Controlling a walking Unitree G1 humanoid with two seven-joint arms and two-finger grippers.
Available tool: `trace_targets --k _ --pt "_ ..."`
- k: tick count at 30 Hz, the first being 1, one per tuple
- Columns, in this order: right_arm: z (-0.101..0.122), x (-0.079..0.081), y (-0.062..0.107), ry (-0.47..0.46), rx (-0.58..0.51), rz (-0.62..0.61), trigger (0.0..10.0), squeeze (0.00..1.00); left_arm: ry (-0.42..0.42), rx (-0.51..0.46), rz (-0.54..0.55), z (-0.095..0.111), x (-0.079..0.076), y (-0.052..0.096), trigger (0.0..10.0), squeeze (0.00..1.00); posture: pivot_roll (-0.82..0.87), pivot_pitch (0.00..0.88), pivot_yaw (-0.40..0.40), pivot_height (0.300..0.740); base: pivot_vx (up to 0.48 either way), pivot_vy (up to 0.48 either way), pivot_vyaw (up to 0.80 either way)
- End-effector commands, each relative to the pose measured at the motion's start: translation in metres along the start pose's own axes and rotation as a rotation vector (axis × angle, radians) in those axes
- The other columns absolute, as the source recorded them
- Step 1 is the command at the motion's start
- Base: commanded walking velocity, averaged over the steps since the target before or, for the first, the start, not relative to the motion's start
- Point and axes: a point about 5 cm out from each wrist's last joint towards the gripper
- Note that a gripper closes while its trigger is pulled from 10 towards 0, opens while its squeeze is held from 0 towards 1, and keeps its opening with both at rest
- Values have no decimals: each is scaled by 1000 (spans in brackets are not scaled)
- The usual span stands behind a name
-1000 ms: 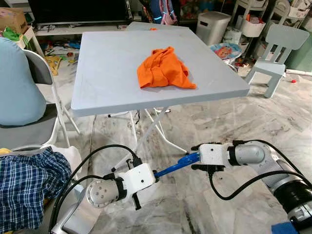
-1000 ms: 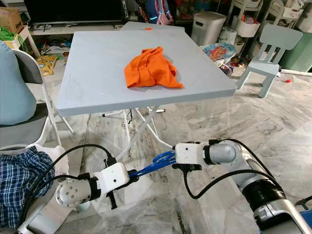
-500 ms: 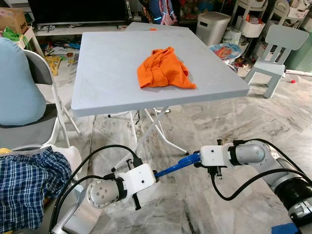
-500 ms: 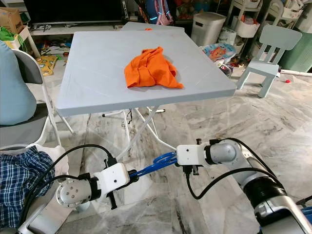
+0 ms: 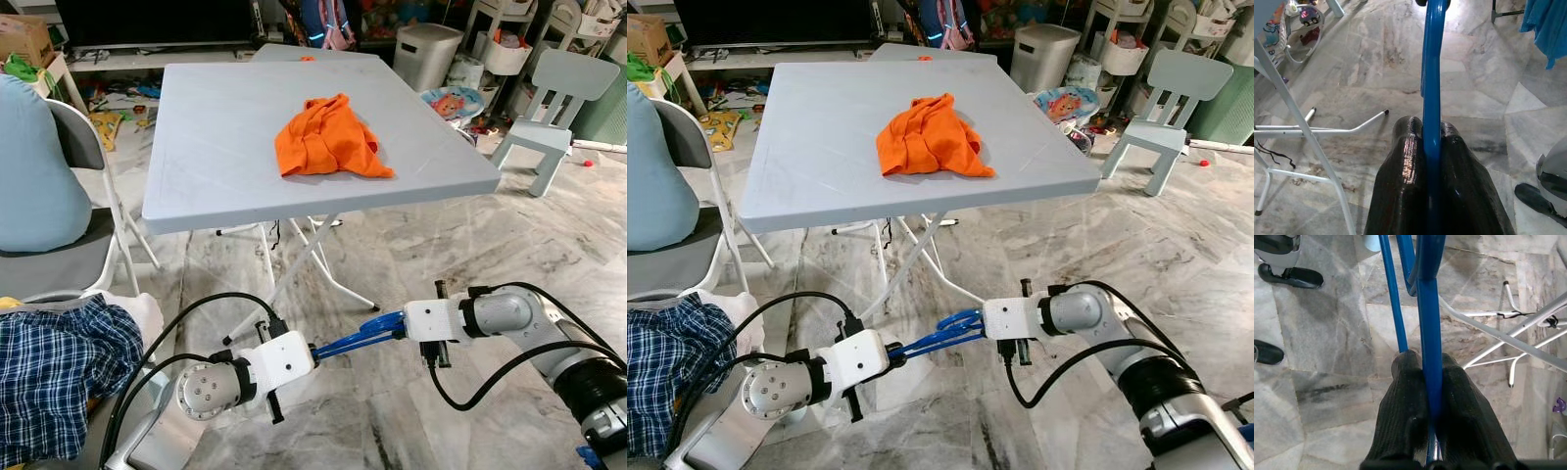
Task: Hang hanger
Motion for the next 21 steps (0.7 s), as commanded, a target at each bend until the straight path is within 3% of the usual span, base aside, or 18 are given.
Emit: trace_targets --k 1,2,7,14,18,21 --pt "-7 -1 7 -19 21 0 0 0 -4 -12 8 2 -2 -1 10000 0 66 27 -84 740 0 0 0" --pt "-7 0 7 -20 21 2 0 0 25 -15 42 1 2 -1 10000 1000 66 27 -84 740 0 0 0" --pt "-8 0 6 -21 24 2 0 0 21 -23 85 1 9 -1 10000 1000 67 28 -84 740 0 0 0" --pt "-17 -5 8 -14 118 -60 0 0 -46 -107 282 14 33 2 10000 1000 68 27 -84 740 0 0 0" --pt "-21 -7 7 -46 146 -106 0 0 -17 -162 330 20 39 4 10000 1000 69 25 -84 740 0 0 0" --pt "-27 -8 6 -54 211 -159 0 0 75 -217 356 22 40 4 10000 1000 71 25 -83 740 0 0 0"
Point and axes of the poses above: a point about 5 cm out from each wrist's last joint towards the gripper, its own y axis pointing back from the gripper into the wrist, its own z axis along the axis of the wrist's last joint, x = y × z, and after that the axes turned 14 degrees about y, right-handed
